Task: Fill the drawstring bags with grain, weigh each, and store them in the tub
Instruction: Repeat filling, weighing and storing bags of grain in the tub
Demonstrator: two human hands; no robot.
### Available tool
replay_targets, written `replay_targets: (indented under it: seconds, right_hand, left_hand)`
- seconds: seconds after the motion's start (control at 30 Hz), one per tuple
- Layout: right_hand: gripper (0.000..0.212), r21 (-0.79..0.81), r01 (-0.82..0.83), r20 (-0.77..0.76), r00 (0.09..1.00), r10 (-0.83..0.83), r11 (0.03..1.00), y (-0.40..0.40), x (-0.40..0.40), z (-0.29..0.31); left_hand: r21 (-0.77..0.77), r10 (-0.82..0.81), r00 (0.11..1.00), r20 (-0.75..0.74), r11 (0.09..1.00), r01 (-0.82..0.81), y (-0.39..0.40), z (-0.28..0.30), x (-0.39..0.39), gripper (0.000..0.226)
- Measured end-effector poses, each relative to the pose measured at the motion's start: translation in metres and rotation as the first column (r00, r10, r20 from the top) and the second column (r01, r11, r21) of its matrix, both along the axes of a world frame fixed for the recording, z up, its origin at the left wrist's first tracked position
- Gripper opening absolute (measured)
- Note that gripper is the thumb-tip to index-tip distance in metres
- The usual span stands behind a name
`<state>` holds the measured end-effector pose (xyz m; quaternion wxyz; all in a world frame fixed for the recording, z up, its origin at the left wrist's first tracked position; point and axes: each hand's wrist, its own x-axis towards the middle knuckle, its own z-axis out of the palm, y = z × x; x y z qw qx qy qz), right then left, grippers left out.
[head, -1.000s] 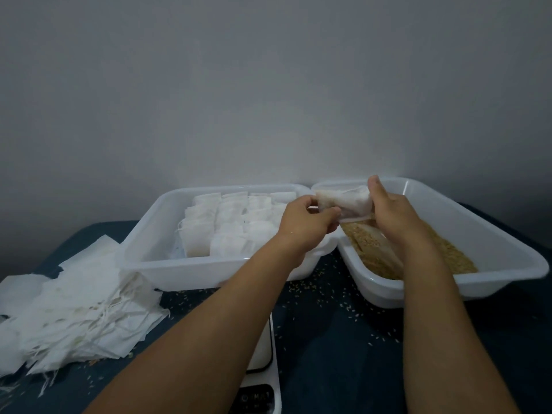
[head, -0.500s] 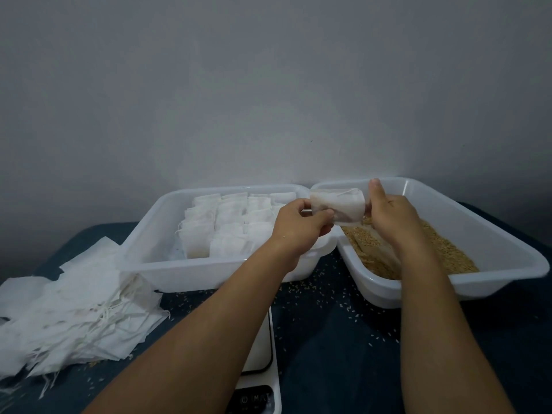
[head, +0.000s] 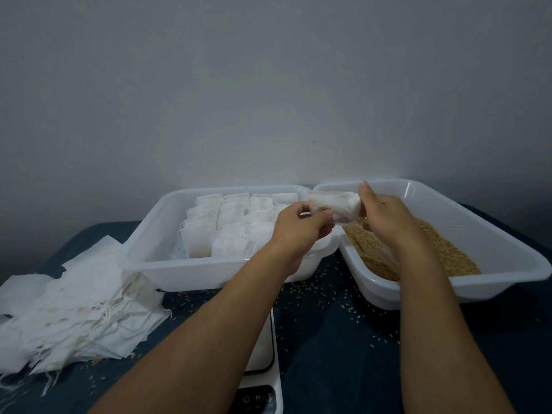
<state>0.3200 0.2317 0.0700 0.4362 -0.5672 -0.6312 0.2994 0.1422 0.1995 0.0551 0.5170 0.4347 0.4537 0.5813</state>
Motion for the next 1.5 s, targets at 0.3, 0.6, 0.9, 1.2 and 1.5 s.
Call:
replay_targets:
  seconds: [0.3, 0.6, 0.9, 1.2, 1.5]
  right_hand:
    - [0.022, 0.343, -0.092, 0.003, 0.995, 0.097, 0.935, -0.013, -0.012, 0.019]
    - [0.013, 0.481, -0.357, 0.273, 0.929, 0.250, 0.801, -0.054, -0.039, 0.056]
    - [0.025, 0.472, -0.412, 0.208, 0.911, 0.355, 0.780, -0.064, -0.069, 0.057]
    - [0.039, 0.322, -0.509, 0.178, 0.861, 0.477, 0.798, -0.051, -0.080, 0.042]
    - [0.026, 0.250, -0.597, 0.069, 0.796, 0.601, 0.762, -0.051, -0.095, 0.029]
  left_hand:
    - [0.010, -0.078, 0.994, 0.081, 0.997, 0.078, -0.023, -0.008, 0.001, 0.024]
    - [0.067, -0.132, 0.991, -0.022, 0.989, 0.133, -0.065, -0.020, -0.025, 0.033]
    - [0.144, 0.057, 0.986, 0.156, 0.986, -0.080, -0.095, -0.035, -0.042, 0.032]
    - [0.119, 0.139, 0.982, 0.127, 0.981, -0.154, -0.099, -0.035, -0.053, 0.032]
    - [0.179, 0.124, 0.990, 0.061, 0.975, -0.133, -0.108, -0.040, -0.072, 0.048]
